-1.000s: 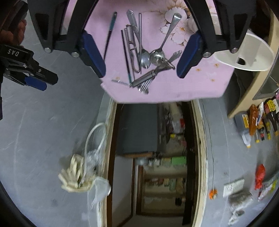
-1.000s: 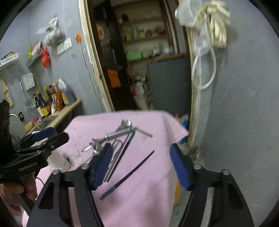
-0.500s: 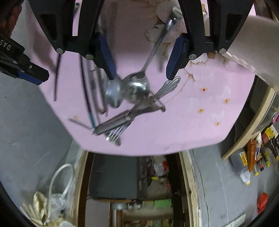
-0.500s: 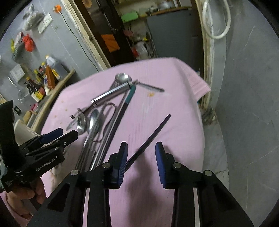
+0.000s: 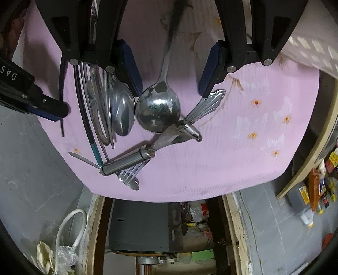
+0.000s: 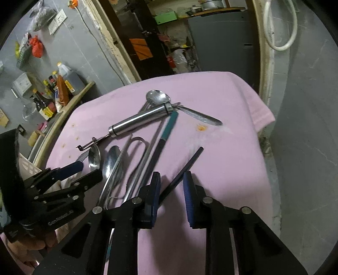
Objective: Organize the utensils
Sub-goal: 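Grasp a steel spoon with the left tool while the right tool grasps the black chopstick, then lift the spoon with the left tool while the right tool carries the chopstick to the white caddy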
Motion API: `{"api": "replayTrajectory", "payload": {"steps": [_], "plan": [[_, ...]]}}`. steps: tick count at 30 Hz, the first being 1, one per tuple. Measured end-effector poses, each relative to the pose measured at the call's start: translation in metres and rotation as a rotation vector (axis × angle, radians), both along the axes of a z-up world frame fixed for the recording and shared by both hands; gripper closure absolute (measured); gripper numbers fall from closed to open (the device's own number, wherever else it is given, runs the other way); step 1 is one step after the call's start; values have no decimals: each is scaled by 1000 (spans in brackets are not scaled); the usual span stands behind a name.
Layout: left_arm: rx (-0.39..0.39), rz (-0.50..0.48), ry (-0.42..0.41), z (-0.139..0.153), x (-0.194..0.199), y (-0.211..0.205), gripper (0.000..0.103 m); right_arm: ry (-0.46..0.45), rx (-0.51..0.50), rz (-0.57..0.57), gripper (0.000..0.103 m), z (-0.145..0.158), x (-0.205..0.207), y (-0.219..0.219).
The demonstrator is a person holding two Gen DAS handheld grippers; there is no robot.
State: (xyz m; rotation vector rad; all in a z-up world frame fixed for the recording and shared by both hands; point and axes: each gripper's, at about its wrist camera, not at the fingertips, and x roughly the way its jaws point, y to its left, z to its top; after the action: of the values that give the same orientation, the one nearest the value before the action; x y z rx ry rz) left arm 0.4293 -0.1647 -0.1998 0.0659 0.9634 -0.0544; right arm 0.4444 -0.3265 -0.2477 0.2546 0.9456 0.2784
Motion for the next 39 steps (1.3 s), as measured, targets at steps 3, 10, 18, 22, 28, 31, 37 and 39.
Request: {"api": "replayTrajectory", "payload": {"steps": [3, 10, 18, 22, 28, 31, 37, 39], "plan": [[5, 1, -5, 1, 7, -2, 49, 9, 18, -9, 83, -1, 2, -7], [12, 7, -20, 1, 21, -5, 47, 37, -85, 8, 83, 3, 16, 6], [-67, 31, -25, 6, 18, 4, 61, 83, 110, -56, 97, 8, 15, -18], [-117, 27, -56, 16, 0, 7, 61, -1, 200, -56, 99, 28, -9, -30], [-177, 9, -150, 48, -44, 11, 61, -126, 176, -5, 100, 69, -56, -33], [-180, -23, -196, 64, -69, 10, 61, -192, 155, -4, 100, 85, -89, -39], [-178, -109, -267, 92, -122, 10, 61, -270, 104, -17, 100, 117, -145, -34], [-183, -123, -267, 94, -133, 12, 61, -285, 80, -13, 103, 124, -164, -29]]}}
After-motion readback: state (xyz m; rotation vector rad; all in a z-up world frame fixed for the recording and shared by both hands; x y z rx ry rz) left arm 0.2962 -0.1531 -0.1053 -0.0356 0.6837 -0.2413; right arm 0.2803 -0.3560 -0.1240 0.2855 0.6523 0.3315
